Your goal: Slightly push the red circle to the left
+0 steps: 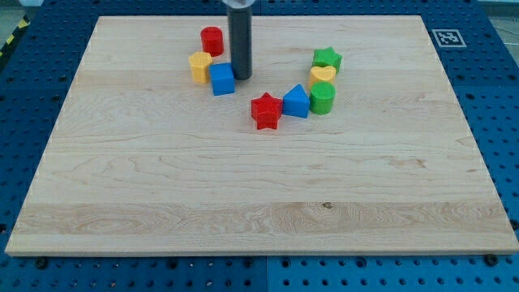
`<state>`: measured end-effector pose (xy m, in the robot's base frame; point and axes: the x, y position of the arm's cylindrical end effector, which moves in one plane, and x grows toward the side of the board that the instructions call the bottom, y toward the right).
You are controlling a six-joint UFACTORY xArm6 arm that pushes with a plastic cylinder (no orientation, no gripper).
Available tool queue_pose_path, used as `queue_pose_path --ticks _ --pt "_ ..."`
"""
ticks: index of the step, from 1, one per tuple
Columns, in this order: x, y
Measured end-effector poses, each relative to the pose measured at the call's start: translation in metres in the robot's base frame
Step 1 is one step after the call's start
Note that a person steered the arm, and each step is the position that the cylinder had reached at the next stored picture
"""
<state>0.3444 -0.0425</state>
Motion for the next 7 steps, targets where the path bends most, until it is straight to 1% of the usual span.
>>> queue_pose_path --ticks 3,4,5,7 --pt "-0.002 -0.008" --pt "-0.033 -0.008" --pt "-0.048 -0.008" --pt "-0.046 -0.008"
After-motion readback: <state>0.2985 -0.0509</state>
